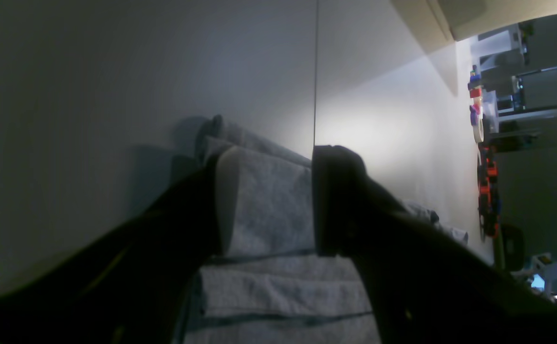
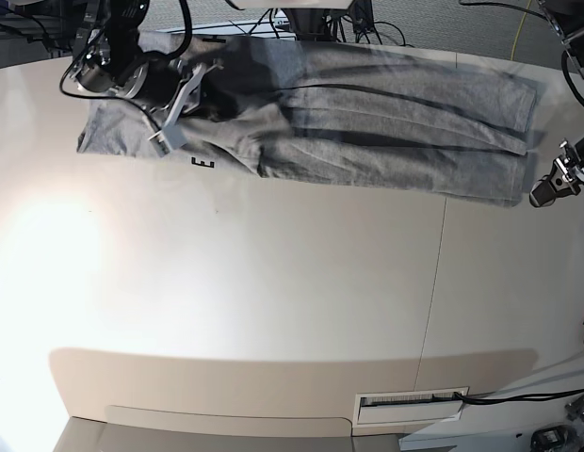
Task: Fold the T-shirt properly
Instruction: 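Release and raise the right gripper back to the strip's corner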
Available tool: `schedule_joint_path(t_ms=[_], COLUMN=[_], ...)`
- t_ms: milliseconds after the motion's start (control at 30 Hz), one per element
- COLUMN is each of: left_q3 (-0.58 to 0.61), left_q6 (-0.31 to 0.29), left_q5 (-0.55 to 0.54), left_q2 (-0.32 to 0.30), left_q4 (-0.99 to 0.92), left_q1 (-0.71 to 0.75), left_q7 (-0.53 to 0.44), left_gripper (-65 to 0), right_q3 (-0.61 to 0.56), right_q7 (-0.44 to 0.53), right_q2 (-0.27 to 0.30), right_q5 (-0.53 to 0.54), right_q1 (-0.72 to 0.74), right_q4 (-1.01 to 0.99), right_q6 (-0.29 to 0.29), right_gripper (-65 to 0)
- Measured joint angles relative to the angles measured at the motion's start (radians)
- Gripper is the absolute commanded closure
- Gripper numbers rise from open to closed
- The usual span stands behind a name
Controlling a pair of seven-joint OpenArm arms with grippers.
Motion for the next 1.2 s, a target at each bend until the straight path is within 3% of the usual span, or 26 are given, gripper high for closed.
schedule_joint_path(t_ms=[467, 500, 600, 633, 1033, 1133, 1200], left_q3=[0.000, 0.000, 0.000, 0.000, 0.000, 0.000, -0.007], left_q6=[0.000, 0.000, 0.000, 0.000, 0.000, 0.000, 0.001], left_q5=[-0.002, -0.003, -0.002, -0.003, -0.003, -0.063, -0.074], left_q2=[0.000, 0.000, 0.000, 0.000, 0.000, 0.000, 0.000], left_q4=[0.000, 0.000, 0.000, 0.000, 0.000, 0.000, 0.000], left_q1=[0.000, 0.000, 0.000, 0.000, 0.000, 0.004, 0.003], left_q7=[0.000, 0.000, 0.000, 0.000, 0.000, 0.002, 0.001], left_gripper=[-26.5, -26.5, -26.5, -26.5, -26.5, -26.8, -30.9], right_q3=[-0.132, -0.140, -0.168, -0.174, -0.172, -0.096, -0.008], right_q7=[0.019, 0.011, -0.006, -0.006, 0.005, 0.048, 0.111], right_q2=[0.000, 0.000, 0.000, 0.000, 0.000, -0.001, -0.011], right_q5=[-0.019, -0.019, -0.045, -0.053, -0.060, -0.075, -0.110], right_q1=[-0.003, -0.003, -0.004, -0.003, 0.007, 0.035, 0.064], right_q4=[0.000, 0.000, 0.000, 0.000, 0.002, 0.015, 0.021], right_q6=[0.000, 0.000, 0.001, 0.000, 0.000, 0.002, 0.001], right_gripper=[0.0, -2.7, -23.5, -25.4, -25.4, -25.4, -25.4])
